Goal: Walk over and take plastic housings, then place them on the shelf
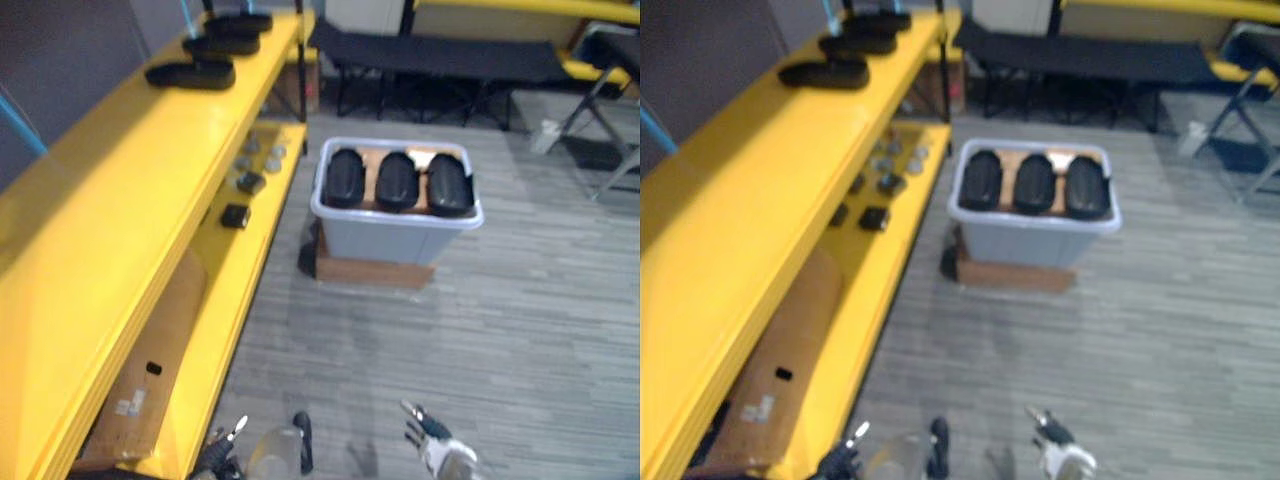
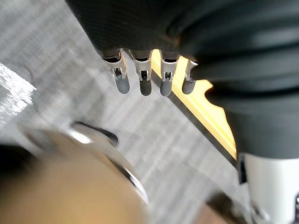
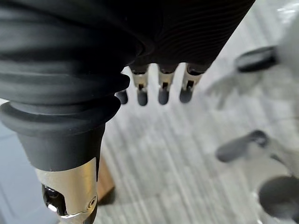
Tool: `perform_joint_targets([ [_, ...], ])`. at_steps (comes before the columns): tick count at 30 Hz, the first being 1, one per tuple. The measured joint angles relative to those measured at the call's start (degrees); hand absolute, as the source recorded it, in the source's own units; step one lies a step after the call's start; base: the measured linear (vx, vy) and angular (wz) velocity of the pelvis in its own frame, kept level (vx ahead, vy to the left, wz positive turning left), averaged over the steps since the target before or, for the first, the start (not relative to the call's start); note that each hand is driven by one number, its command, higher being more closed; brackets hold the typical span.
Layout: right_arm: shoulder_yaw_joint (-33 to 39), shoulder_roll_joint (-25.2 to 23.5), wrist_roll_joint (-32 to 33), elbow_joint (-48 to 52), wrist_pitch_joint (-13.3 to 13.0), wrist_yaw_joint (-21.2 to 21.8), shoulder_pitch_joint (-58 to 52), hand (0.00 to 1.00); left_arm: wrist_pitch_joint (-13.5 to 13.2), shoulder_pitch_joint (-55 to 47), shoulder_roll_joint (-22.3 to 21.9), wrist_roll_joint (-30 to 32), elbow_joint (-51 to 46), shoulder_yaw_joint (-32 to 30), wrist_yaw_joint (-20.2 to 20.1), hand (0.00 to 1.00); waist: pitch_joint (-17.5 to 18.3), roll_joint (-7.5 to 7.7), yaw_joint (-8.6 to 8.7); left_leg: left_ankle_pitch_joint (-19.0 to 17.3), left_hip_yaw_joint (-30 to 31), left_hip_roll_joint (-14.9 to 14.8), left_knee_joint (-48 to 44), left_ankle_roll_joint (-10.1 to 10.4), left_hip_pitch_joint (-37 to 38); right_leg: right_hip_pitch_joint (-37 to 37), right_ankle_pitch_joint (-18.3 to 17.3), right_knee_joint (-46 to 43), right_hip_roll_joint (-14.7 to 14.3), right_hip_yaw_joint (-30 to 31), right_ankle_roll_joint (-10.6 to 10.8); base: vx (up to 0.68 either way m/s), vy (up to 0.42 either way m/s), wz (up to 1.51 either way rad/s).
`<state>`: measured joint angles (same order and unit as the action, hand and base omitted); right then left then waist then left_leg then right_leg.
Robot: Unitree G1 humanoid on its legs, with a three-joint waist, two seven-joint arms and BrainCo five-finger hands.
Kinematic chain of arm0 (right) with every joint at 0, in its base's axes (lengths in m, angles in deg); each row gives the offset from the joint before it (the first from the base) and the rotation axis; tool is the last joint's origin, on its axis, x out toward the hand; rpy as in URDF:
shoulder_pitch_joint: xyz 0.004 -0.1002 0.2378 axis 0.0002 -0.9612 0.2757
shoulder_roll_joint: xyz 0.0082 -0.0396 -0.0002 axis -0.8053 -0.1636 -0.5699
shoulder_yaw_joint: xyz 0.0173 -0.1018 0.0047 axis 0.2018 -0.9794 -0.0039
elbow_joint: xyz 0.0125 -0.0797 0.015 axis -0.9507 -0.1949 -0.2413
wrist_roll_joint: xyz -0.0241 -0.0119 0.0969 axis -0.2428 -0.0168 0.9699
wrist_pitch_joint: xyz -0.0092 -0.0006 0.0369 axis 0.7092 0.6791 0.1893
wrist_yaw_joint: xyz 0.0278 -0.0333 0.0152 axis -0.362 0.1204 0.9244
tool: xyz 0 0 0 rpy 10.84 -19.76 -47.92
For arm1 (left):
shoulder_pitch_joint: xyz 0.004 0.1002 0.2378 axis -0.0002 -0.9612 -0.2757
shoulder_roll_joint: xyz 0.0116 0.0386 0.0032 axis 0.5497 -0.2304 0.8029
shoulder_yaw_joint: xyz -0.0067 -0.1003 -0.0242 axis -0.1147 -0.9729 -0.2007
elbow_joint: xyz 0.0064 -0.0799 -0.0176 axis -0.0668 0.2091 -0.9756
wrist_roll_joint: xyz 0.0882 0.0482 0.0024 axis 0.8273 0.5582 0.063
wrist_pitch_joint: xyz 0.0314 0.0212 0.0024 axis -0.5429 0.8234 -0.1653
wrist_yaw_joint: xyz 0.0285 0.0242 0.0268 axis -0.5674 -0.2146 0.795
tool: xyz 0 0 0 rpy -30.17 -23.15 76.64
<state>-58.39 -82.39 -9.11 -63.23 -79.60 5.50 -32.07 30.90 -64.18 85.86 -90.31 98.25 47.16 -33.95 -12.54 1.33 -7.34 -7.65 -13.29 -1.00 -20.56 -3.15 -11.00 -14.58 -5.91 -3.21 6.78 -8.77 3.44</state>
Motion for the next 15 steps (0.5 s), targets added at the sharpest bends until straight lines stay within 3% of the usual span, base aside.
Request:
perform_joint_targets([
  [3, -0.90, 0.25, 0.42, -0.80, -1.79, 0.19, -0.26, 0.00, -0.98, -0.37, 0.02, -0.19, 1.61, 0.07, -0.15, 0.00, 0.23, -0.06, 0.03, -3.01, -0.66, 1.25, 2.61, -0.58, 4.54, 3.23, -0.05, -11.82, 1.69, 2.46, 1.19, 0.27, 0.196, -0.12],
  [4, -1.39, -0.05, 1.06, -1.08, -2.22, 0.40, -0.86, 0.00, -1.37, -0.58, 0.22, -0.22, 1.83, 0.80, -0.32, 0.00, 0.40, -0.01, 0.15, -3.10, -1.24, 1.89, 5.43, -0.56, 7.39, 8.38, 0.03, -23.82, 3.02, 2.69, 6.08, 0.21, 0.146, -0.13],
  [5, -1.38, -0.50, 1.81, -1.14, -2.45, 0.41, -1.29, 0.00, -1.51, -0.73, 0.36, -0.20, 1.85, 0.90, -0.35, 0.00, 0.48, 0.12, 0.30, -3.08, -1.31, 2.48, 7.33, -0.57, 9.67, 12.24, 1.12, -33.24, 3.85, 2.35, 9.54, 0.24, 0.113, -0.12],
  [6, -1.32, -0.76, 3.50, -2.04, -3.34, 0.39, -2.17, 0.00, -1.93, -0.86, 0.37, -0.24, 1.86, 1.00, -0.32, 0.00, 0.47, 0.15, 0.39, -2.96, -1.53, 3.11, 9.04, -0.79, 12.87, 15.90, -0.46, -42.45, 5.48, 0.40, 8.99, 0.19, 0.032, -0.02],
  [7, -1.31, -0.77, 4.43, -2.55, -3.44, 0.33, -2.75, 0.00, -2.24, -0.99, 0.44, -0.35, 1.85, 1.30, -0.31, 0.00, 0.46, 0.11, 0.56, -2.96, -1.53, 3.49, 9.75, -0.76, 14.46, 16.94, -1.84, -45.10, 6.63, -2.17, 8.02, 0.11, -0.028, 0.08],
  [8, -1.26, -0.75, 5.96, -3.11, -3.55, 0.22, -3.58, 0.00, -3.15, -1.06, 0.86, -0.71, 1.75, 3.07, -0.32, 0.00, 0.39, -0.27, 1.31, -2.95, -1.56, 3.73, 11.39, -0.74, 17.14, 18.35, -5.20, -45.83, 8.26, -7.18, 5.48, -0.01, -0.055, 0.13],
  [10, -1.24, -0.56, 6.28, -3.07, -4.82, 0.00, -2.97, 0.00, -3.47, -0.31, 1.53, -1.39, 1.48, 4.18, -0.56, 0.00, 0.53, -0.50, 2.20, -3.19, -1.30, 2.78, 11.90, -0.24, 18.96, 20.39, -7.43, -38.87, 7.67, -11.89, 2.75, -0.06, -0.041, 0.13],
  [12, -1.26, -0.64, 6.58, -3.00, -6.01, -0.02, -2.71, 0.00, -3.46, 1.72, 2.39, -2.82, 0.47, 5.60, -1.27, 0.00, 0.55, -0.62, 2.85, -4.26, 0.13, 0.86, 11.34, 1.56, 19.10, 22.47, -5.63, -21.18, 4.71, -12.84, 1.86, 0.14, -0.081, 0.27],
  [13, -1.26, -0.64, 6.60, -2.99, -6.01, -0.02, -2.52, 0.00, -3.46, 2.00, 2.36, -2.93, 0.02, 5.66, -1.26, 0.00, 0.52, -0.66, 3.13, -4.56, 0.51, 0.48, 11.32, 2.04, 19.18, 23.00, -3.86, -17.41, 4.32, -12.70, 1.46, 0.25, -0.146, 0.31],
  [15, -1.27, -0.81, 6.45, -2.97, -5.92, 0.00, -2.86, 0.00, -3.03, 1.77, 2.38, -4.40, -0.23, 6.53, -1.26, 0.00, 0.45, -0.42, 3.25, -5.95, 1.11, -0.29, 11.14, 4.35, 21.12, 24.65, 6.48, -7.54, 4.14, -11.51, 1.04, 0.28, -0.192, 0.16],
])
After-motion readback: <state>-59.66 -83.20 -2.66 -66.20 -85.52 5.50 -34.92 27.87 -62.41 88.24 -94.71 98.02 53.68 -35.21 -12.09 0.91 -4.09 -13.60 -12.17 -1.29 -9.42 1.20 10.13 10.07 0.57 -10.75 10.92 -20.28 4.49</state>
